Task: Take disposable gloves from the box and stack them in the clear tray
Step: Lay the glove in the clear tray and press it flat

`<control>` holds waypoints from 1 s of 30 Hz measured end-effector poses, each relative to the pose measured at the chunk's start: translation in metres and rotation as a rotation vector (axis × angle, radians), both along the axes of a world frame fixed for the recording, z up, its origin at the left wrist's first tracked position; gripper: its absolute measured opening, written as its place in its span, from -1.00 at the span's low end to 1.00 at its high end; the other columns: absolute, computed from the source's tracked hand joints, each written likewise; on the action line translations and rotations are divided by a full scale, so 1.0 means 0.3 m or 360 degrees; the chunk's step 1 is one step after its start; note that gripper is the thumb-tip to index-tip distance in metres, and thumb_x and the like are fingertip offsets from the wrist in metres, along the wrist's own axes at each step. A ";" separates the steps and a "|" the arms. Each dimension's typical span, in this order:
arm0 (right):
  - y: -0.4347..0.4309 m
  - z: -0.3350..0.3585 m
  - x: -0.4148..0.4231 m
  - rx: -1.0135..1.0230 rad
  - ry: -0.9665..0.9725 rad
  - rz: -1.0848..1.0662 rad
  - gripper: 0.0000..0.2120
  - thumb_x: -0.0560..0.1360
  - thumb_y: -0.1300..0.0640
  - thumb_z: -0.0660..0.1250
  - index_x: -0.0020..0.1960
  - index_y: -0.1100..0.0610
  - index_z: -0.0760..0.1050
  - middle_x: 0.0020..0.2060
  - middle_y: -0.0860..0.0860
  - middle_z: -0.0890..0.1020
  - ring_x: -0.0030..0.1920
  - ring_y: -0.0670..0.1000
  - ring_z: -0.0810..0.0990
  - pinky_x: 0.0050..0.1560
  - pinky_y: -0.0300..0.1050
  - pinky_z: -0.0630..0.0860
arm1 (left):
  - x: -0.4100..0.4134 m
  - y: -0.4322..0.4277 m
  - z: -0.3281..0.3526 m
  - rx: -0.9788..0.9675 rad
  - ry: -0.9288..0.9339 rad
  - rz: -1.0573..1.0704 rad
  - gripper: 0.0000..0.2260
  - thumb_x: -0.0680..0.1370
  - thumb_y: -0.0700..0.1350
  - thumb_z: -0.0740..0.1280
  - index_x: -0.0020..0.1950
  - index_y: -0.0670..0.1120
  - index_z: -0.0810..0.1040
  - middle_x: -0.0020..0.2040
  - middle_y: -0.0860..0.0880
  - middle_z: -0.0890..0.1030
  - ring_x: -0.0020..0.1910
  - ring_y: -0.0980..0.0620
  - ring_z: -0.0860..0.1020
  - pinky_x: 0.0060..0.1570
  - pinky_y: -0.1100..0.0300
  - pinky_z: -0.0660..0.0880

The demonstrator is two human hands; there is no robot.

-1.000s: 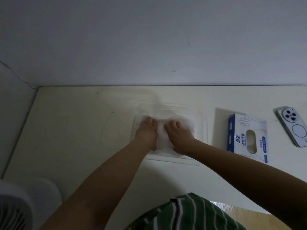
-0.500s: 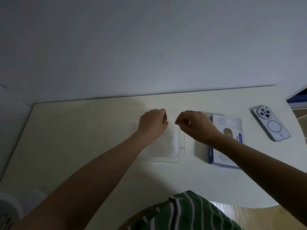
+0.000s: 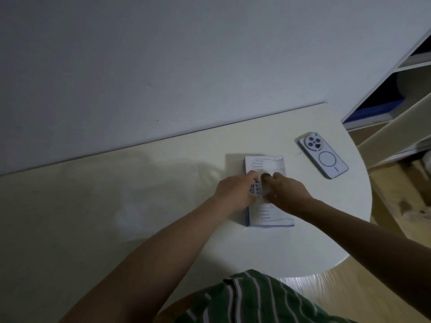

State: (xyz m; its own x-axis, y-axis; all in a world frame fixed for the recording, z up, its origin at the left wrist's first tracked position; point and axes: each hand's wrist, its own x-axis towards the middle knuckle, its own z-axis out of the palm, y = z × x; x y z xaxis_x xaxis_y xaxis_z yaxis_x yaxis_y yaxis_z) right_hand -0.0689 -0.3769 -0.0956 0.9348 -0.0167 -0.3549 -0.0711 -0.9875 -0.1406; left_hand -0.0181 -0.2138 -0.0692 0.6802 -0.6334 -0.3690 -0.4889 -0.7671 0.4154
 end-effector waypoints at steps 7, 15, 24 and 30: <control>-0.008 -0.035 0.027 -0.0149 0.0016 0.0074 -0.73 0.48 0.05 0.36 0.13 0.13 0.45 -0.10 0.04 0.48 -0.27 0.04 0.45 -0.30 -0.14 0.38 | -0.003 -0.060 -0.071 0.0199 0.0005 0.0021 -0.33 0.38 0.11 0.50 0.35 0.01 0.22 0.10 -0.10 0.57 0.03 -0.17 0.57 -0.16 0.10 0.39; -0.080 0.017 0.024 0.0813 -0.0364 -0.0029 -0.89 0.50 0.10 0.41 -0.09 0.15 0.61 -0.10 -0.02 0.51 -0.16 -0.04 0.52 -0.14 -0.23 0.48 | 0.003 -0.075 -0.074 0.0225 0.0024 0.0094 -0.29 0.32 0.10 0.55 0.31 0.01 0.23 0.06 -0.07 0.58 0.02 -0.16 0.58 -0.18 0.11 0.38; -0.068 0.158 0.069 0.1709 -0.0200 -0.0608 -0.74 0.61 0.17 0.20 -0.21 0.26 0.46 -0.34 0.17 0.60 -0.36 0.01 0.54 -0.27 -0.12 0.46 | 0.033 -0.038 -0.015 -0.0158 0.0487 0.0280 -0.38 0.41 0.05 0.50 0.38 -0.02 0.32 0.17 -0.03 0.57 0.14 -0.09 0.55 0.07 0.08 0.49; -0.014 0.176 0.072 0.1799 -0.0134 -0.0755 -0.66 0.64 0.12 0.17 -0.29 0.21 0.38 -0.42 0.12 0.47 -0.48 -0.02 0.35 -0.42 -0.22 0.34 | 0.049 0.073 0.070 -0.0960 0.0836 0.0587 -0.25 0.39 -0.11 0.56 0.48 -0.07 0.25 0.28 -0.08 0.39 0.22 -0.03 0.46 0.19 0.17 0.48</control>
